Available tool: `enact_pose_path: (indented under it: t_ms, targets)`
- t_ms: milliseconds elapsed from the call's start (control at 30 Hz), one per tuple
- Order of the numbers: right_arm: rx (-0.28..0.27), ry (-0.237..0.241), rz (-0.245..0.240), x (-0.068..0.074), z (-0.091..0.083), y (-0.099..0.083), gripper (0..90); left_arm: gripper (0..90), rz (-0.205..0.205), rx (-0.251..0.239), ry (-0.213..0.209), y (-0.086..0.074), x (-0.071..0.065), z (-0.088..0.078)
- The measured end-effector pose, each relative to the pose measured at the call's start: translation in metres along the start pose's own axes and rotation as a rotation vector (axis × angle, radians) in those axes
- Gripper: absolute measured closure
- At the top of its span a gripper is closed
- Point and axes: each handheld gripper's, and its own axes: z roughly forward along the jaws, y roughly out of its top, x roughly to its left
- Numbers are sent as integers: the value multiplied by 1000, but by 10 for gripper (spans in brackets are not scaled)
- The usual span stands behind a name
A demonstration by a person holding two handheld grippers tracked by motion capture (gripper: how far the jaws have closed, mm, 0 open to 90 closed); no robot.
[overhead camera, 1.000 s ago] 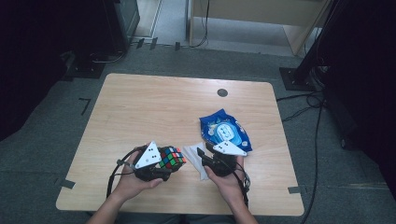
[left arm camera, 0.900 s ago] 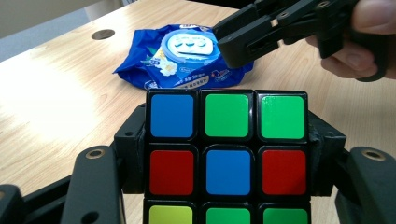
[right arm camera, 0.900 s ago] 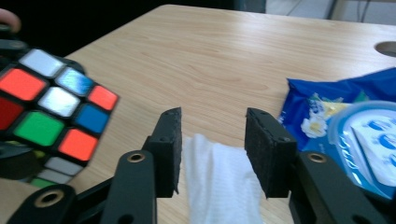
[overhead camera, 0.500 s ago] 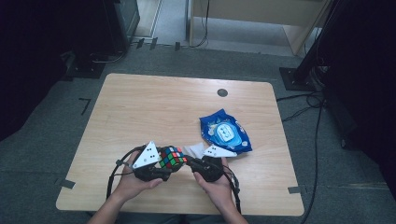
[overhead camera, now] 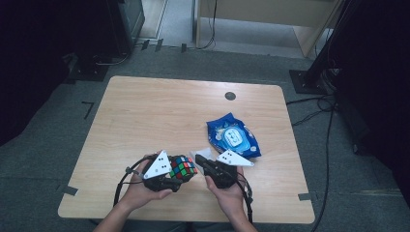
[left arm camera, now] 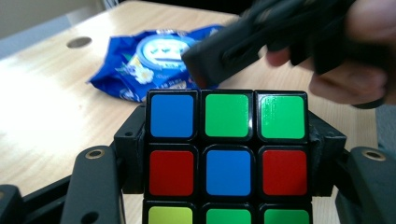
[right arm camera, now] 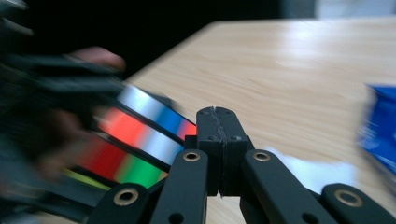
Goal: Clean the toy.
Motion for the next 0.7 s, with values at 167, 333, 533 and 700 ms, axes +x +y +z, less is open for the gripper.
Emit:
enact_pose_path:
  t_ms: [167,333,533,700]
  targets:
    - [86,78,45,-7,16,-17,734,339,-135,-86,48,0,20,-15]
    - [88,118,-59,22,31,-25,501,339,-242,-114,108,-4,33,-22]
    - [40,146,108,35,34,-24,381,339,-293,-121,111,-4,33,-20]
    - [13,153,121,38,31,-23,393,339,-286,-96,104,-4,30,-15]
